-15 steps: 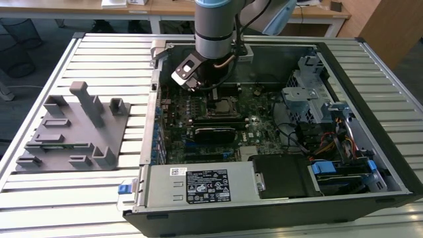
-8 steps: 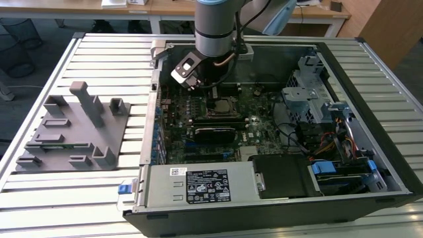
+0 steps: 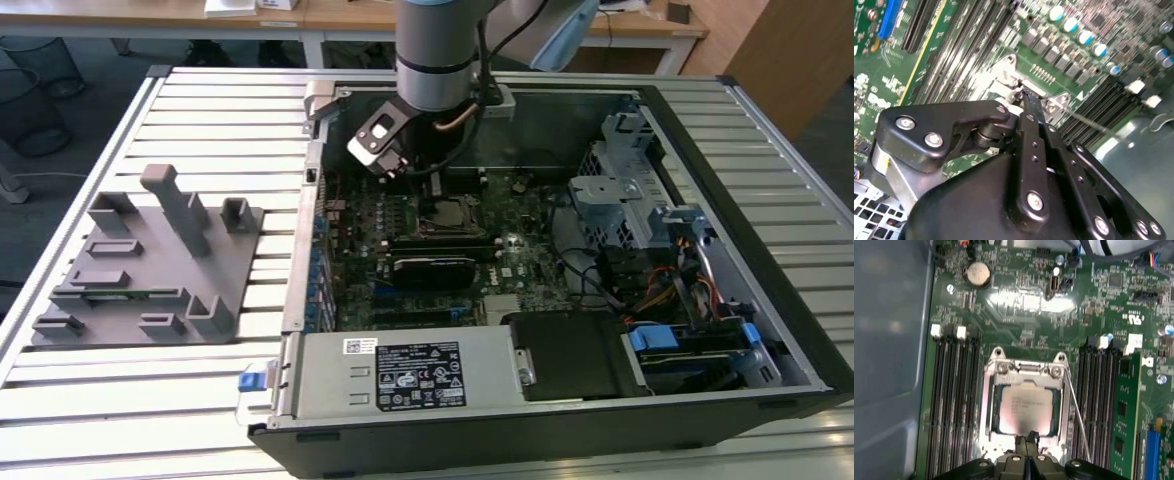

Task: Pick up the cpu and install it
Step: 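Close the cpu cover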

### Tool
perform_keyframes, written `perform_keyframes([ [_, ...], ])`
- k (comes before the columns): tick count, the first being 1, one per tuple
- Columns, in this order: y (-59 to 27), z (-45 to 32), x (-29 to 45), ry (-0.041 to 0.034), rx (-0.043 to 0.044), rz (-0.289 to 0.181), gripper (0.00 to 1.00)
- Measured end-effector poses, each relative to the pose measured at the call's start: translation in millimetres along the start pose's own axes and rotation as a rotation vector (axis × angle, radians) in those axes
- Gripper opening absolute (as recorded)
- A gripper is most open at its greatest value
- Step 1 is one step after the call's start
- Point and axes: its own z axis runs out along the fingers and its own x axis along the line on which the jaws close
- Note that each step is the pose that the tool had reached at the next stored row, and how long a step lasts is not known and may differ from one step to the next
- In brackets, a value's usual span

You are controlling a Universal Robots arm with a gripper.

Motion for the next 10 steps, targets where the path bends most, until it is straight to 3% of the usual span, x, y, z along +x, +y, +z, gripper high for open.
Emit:
perform_keyframes([
  [10,16.2,0.3,-1.1,0.0003,0.0037,0.0,0.11],
])
